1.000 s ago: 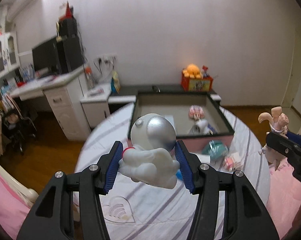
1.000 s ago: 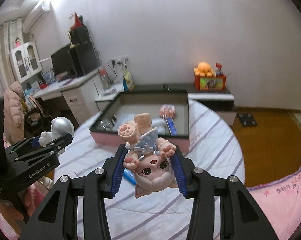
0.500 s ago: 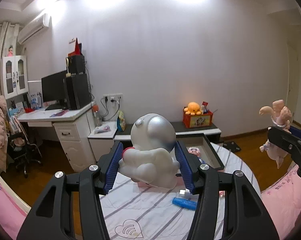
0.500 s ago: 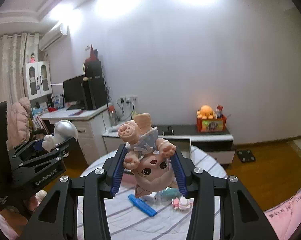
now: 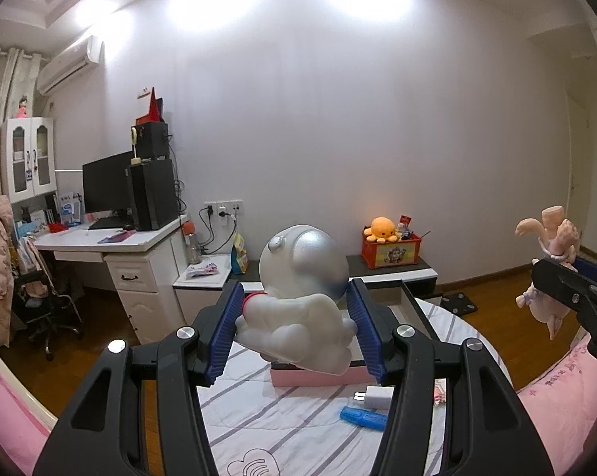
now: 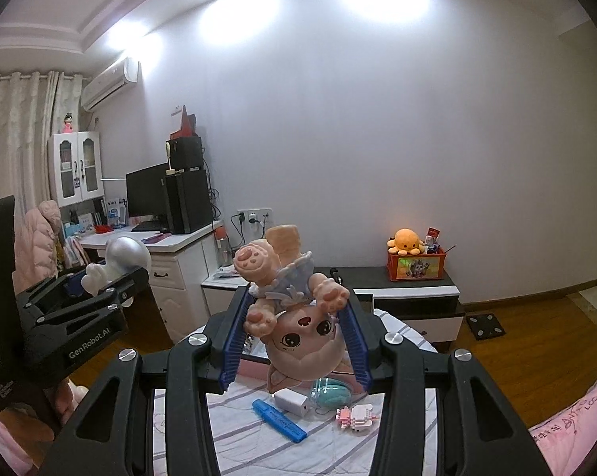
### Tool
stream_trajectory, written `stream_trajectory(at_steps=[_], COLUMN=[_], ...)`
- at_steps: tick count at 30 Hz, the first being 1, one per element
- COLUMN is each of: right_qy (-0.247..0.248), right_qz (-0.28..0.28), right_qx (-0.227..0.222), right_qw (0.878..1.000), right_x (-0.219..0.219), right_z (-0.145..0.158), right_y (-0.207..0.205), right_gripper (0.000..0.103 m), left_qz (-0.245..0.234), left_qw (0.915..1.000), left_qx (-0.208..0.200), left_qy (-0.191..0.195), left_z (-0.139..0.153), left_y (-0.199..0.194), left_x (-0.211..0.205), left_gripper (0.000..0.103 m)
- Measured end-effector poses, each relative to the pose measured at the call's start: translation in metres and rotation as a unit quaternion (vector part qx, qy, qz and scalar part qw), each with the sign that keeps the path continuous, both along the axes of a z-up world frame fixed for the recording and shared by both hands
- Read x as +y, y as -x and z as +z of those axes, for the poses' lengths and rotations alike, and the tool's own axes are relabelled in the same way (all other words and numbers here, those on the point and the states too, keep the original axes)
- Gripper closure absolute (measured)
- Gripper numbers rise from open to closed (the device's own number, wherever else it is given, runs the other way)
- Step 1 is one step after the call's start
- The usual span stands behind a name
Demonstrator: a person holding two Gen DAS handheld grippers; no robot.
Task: Organize rigid objects
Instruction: 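Lift the astronaut with the left tool while the right tool lifts the pig doll, then lower both held items into the pink box and open both tools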
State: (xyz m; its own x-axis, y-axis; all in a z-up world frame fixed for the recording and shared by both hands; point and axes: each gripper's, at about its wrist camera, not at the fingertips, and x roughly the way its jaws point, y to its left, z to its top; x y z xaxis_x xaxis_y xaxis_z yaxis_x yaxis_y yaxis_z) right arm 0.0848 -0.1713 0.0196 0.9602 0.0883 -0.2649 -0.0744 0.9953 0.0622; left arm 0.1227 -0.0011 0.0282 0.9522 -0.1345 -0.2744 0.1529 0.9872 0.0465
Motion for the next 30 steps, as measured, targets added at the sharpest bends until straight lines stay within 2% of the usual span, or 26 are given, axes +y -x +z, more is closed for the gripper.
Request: stream_trajectory(at_steps=[6,11,13,16,21,27,30], right_qy=[-0.005,-0.008,-0.014,-0.013,-0.027,-0.026,-0.021], right_qz=[-0.01,-0.012,-0.011,-0.003,0.017,0.019,0.017], right_qx=[0.013,0.034,0.048,0.082,0.15,0.219,0.248], right_qw=[1.0,0.999,0.999,0.997,0.988,0.975,0.968], right_x=[-0.006,-0.012,-0.012,-0.014,-0.019,-0.024,-0.026], right_z=[-0.004,-0.013,-0.019,-0.034,-0.062,-0.089,-0.104], right_y=[-0.019,-0.057,-0.077,-0.114,-0.174,-0.231,-0.252], right_gripper=[0.057,0.057,0.057,0.057,0.057,0.057,0.057], left_qz=[-0.009,-0.012,-0.009,-0.012,-0.002,0.021,0.017], left_qw=[0.9998,0.9986,0.9972,0.9916,0.9803,0.9642,0.9565], left_qx=[0.02,0.048,0.073,0.127,0.196,0.261,0.288], left_qy=[-0.006,-0.015,-0.015,-0.021,-0.027,-0.041,-0.044], left_z=[-0.01,-0.023,-0.03,-0.049,-0.082,-0.117,-0.133], left_y=[-0.026,-0.075,-0.102,-0.15,-0.209,-0.261,-0.281], left_x=[-0.01,-0.02,-0.025,-0.031,-0.036,-0.039,-0.042], left_gripper=[0.048,0.048,0.048,0.048,0.048,0.048,0.048])
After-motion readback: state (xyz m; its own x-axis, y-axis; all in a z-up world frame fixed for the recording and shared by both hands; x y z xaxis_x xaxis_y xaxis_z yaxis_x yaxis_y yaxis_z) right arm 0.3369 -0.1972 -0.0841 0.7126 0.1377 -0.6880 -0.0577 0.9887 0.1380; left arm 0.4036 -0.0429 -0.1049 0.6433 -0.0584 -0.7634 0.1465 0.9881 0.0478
